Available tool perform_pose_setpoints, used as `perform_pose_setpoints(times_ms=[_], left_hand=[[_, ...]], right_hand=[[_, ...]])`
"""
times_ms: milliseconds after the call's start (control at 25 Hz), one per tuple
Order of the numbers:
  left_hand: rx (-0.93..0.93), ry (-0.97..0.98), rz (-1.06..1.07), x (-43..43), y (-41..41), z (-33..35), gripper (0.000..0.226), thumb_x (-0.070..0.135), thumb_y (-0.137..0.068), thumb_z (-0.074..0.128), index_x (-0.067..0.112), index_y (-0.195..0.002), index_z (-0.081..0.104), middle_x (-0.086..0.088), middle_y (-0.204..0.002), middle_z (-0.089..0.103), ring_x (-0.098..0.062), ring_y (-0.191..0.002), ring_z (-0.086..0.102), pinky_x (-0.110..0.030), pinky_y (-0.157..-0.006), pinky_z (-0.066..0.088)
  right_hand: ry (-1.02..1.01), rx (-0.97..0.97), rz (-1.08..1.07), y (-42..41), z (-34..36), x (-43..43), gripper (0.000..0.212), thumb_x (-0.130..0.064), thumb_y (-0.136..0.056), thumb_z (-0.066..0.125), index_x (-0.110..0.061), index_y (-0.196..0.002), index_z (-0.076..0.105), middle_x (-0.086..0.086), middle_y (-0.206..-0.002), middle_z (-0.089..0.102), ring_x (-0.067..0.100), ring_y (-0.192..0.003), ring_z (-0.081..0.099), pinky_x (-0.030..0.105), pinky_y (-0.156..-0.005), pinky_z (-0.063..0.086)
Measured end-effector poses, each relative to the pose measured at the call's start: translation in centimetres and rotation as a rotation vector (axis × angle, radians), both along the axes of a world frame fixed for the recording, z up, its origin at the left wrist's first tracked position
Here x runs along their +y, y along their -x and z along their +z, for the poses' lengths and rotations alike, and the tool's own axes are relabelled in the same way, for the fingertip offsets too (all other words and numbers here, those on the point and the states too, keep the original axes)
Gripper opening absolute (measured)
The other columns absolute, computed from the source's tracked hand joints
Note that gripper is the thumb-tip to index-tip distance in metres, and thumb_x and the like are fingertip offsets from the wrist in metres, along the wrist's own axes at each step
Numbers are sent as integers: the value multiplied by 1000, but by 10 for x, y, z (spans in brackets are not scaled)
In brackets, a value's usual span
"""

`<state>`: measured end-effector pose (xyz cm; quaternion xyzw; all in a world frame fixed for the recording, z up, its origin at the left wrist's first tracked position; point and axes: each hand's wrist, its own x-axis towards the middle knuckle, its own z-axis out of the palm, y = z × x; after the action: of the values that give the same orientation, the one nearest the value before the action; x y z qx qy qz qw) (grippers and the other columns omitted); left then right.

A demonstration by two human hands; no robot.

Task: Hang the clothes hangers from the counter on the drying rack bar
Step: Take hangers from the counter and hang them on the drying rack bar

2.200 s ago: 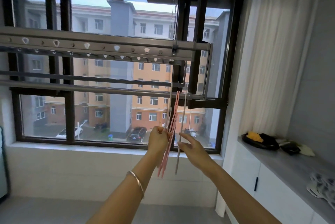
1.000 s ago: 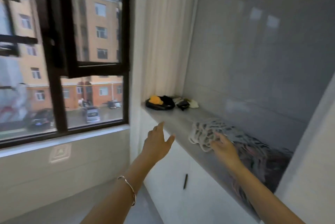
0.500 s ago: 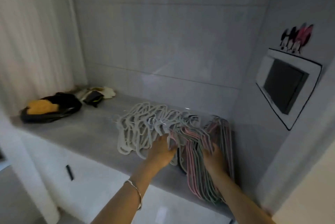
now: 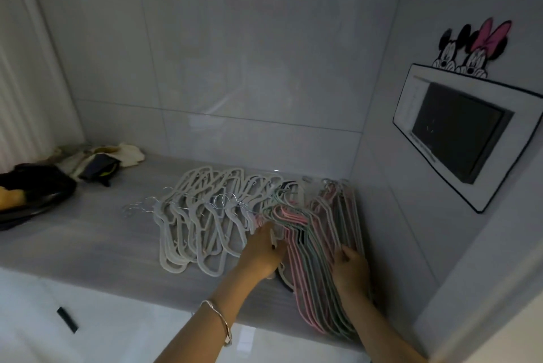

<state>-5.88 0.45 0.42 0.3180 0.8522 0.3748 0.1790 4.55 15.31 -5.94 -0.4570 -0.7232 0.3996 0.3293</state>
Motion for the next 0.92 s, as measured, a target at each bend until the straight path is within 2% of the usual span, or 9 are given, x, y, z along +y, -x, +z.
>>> perform_pose_setpoints(times_ms=[120,240,280,360,480,560,680,800,920], left_hand=[[37,-99,61,-9,-7,15,52,26,-95,50,15,-143,31,-8,-144,40,-26,-132,38,-34,-105,34],[54,-169,118,-16,-24,32,49,25,-96,49,13,-141,35,-8,-135,51,-24,-124,49,-29,-99,38],[60,-194,147,-20,-32,39,47,26,-96,48,13,-140,36,-4,-132,52,-23,-124,50,-26,-97,37],[49,-256,210,-32,-51,49,43,28,-98,44,13,-138,39,1,-134,49,-20,-126,47,-23,-98,35],[45,-333,386,-63,-89,62,41,35,-99,37,16,-135,43,1,-135,49,-15,-120,48,-24,-97,36],[52,-404,535,-92,-123,72,39,35,-100,36,16,-133,45,0,-131,52,-14,-116,50,-20,-93,34],[101,-464,777,-142,-189,79,34,30,-100,37,15,-129,48,3,-124,53,-11,-112,48,-13,-90,31],[147,-416,988,-189,-258,86,36,33,-100,37,17,-130,49,2,-128,53,-15,-121,48,-21,-101,30],[182,-381,1114,-233,-331,104,38,33,-98,41,13,-129,50,-5,-129,55,-15,-108,52,-23,-89,36]], right_hand=[[-112,112,2,-1,33,-11,28,-11,-95,47,-7,-69,54,15,-61,49,19,-61,45,28,-60,32],[-89,351,79,-1,76,-36,25,-16,-96,46,-2,-94,67,14,-81,67,24,-73,62,28,-61,43],[-32,434,146,-3,91,-46,25,-20,-96,47,-4,-98,66,9,-82,68,20,-76,63,25,-62,44],[141,561,334,-9,115,-69,25,-26,-95,48,-7,-91,64,1,-67,60,6,-61,58,13,-56,42],[440,645,661,-32,137,-100,25,-22,-97,45,-7,-98,66,2,-61,50,3,-51,48,13,-52,42],[644,612,863,-49,138,-119,25,-23,-96,46,-12,-102,68,1,-72,60,8,-65,55,20,-66,46],[945,474,1163,-85,134,-152,24,-21,-98,42,-17,-109,63,-1,-86,65,11,-77,57,23,-73,44],[1072,280,1432,-127,134,-188,23,-17,-97,41,-21,-113,57,-2,-98,70,14,-89,61,27,-80,46],[1140,143,1601,-170,141,-229,15,-12,-93,48,-15,-104,57,-1,-98,73,14,-87,66,28,-81,48]])
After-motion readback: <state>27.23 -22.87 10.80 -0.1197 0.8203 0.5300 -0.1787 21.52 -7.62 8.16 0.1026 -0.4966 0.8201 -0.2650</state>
